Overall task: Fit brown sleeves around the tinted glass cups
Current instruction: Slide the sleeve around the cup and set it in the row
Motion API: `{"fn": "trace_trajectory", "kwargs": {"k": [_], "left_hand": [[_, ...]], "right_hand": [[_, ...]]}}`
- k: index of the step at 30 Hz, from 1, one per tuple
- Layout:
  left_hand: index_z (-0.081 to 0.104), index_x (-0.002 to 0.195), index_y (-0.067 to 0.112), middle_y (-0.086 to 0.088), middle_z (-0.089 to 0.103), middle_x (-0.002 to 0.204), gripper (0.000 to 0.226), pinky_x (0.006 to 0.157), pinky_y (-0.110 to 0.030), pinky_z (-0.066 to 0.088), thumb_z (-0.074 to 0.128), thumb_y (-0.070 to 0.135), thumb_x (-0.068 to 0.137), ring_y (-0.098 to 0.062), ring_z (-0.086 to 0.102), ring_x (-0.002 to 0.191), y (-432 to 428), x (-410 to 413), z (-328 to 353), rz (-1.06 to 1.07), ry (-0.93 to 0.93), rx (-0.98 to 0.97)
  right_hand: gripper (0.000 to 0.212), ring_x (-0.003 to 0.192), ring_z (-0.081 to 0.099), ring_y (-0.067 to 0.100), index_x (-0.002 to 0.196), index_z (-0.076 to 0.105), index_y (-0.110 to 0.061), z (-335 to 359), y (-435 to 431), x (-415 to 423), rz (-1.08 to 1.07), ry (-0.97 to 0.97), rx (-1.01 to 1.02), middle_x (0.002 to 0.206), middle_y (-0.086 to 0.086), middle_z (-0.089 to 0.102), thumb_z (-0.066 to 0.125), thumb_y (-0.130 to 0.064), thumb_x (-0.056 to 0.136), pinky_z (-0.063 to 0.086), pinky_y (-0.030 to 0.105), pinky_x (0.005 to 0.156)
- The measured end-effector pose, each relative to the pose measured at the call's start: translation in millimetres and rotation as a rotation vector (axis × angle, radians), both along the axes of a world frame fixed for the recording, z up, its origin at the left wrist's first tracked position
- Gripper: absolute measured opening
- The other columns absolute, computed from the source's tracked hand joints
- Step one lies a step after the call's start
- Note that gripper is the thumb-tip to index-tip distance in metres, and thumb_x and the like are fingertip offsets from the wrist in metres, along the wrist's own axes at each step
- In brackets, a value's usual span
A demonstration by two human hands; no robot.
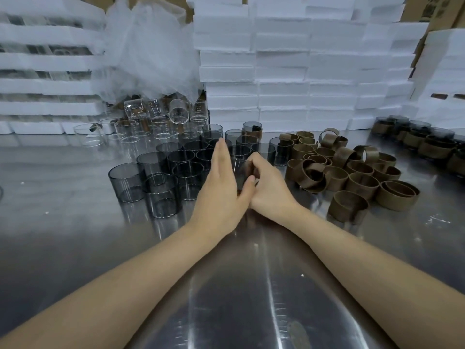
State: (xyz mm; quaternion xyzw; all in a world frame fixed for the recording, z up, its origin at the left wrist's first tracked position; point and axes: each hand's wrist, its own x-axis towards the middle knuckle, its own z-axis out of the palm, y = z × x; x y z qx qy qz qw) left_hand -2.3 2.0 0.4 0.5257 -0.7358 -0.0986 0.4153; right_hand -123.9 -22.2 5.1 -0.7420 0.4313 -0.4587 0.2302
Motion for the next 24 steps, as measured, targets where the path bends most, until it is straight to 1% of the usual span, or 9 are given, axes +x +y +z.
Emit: {"fn": "trace_trajectory", "kwargs": {"k": [3,7,9,11,14,17,18,20,24], "left_hand": [[-0.013,0.155,0.023,0.005,0.020,0.162,0.104,0.101,-0.018,0.029,0.062,0.049,0.088,-0.013,0.034,0.141,-6,3,1,-0.015,0.145,0.121],[0.005,0.157,0.025,0.023,0.044,0.128,0.105,0.082,0.005,0.030,0.072,0.051,0.079,0.005,0.044,0.117,-11,6,6,-0.115,0.377,0.273],[0.033,0.150,0.022,0.016,0.056,0.126,0.089,0.100,-0.012,0.041,0.071,0.054,0.076,-0.002,0.054,0.117,-15,7,7,-0.182,0.521,0.346],[0.054,0.130,0.016,0.001,0.068,0.118,0.071,0.102,-0.033,0.049,0.063,0.058,0.074,-0.013,0.064,0.110,-15,8,8,-0.317,0.720,0.458],[0.050,0.135,0.012,-0.011,0.067,0.123,0.066,0.098,-0.037,0.053,0.040,0.058,0.089,-0.020,0.066,0.112,-15,4,8,-0.450,0.931,0.551],[0.040,0.144,0.016,-0.011,0.062,0.131,0.062,0.104,-0.043,0.048,0.022,0.055,0.100,-0.022,0.062,0.119,-16,3,4,-0.461,0.915,0.554],[0.041,0.144,0.016,-0.011,0.062,0.132,0.063,0.104,-0.044,0.047,0.022,0.055,0.099,-0.023,0.061,0.120,-17,3,3,-0.475,0.895,0.556],[0.044,0.143,0.017,-0.011,0.063,0.130,0.064,0.102,-0.044,0.049,0.027,0.057,0.096,-0.023,0.062,0.119,-18,4,3,-0.486,0.881,0.561],[0.039,0.143,0.014,-0.011,0.063,0.130,0.077,0.099,-0.044,0.050,0.039,0.063,0.083,-0.021,0.065,0.113,-18,2,4,-0.424,1.031,0.536]], "right_hand": [[0.032,0.067,0.036,0.013,0.078,0.041,-0.014,0,0,-3,0.053,-0.002,0.003,0.072,-0.003,0.043,0.066,-0.002,0.064,0.032,0.032,0.060],[0.040,0.069,0.043,0.014,0.089,0.041,-0.007,-1,-2,-7,0.080,-0.027,0.074,0.075,0.000,0.047,0.070,0.009,0.066,0.041,0.039,0.061],[0.046,0.076,0.052,0.030,0.093,0.041,-0.008,0,-2,-7,0.130,-0.072,0.128,0.086,0.014,0.054,0.063,0.019,0.064,0.048,0.050,0.067],[0.055,0.089,0.060,0.031,0.103,0.045,-0.013,3,-3,-7,0.203,-0.164,0.198,0.098,0.017,0.058,0.059,0.019,0.060,0.051,0.048,0.075],[0.080,0.100,0.061,0.010,0.127,0.047,-0.023,5,-5,-7,0.276,-0.283,0.333,0.111,0.001,0.061,0.053,0.012,0.056,0.051,0.025,0.078],[0.092,0.125,0.045,0.012,0.148,0.032,-0.028,5,-4,-6,0.128,-0.182,0.279,0.133,0.001,0.049,0.046,0.020,0.072,0.043,0.015,0.094],[0.087,0.134,0.034,0.014,0.151,0.028,-0.024,6,-3,-5,0.044,-0.084,0.205,0.141,0.003,0.042,0.045,0.019,0.076,0.032,0.017,0.106],[0.076,0.140,0.022,0.019,0.152,0.025,-0.011,5,-1,-2,-0.086,0.119,0.070,0.149,0.008,0.036,0.045,0.010,0.082,0.015,0.021,0.114],[0.083,0.144,0.018,0.020,0.155,0.008,-0.011,11,12,5,-0.188,0.266,-0.053,0.158,0.008,0.024,0.048,0.003,0.084,0.022,0.036,0.118]]}}
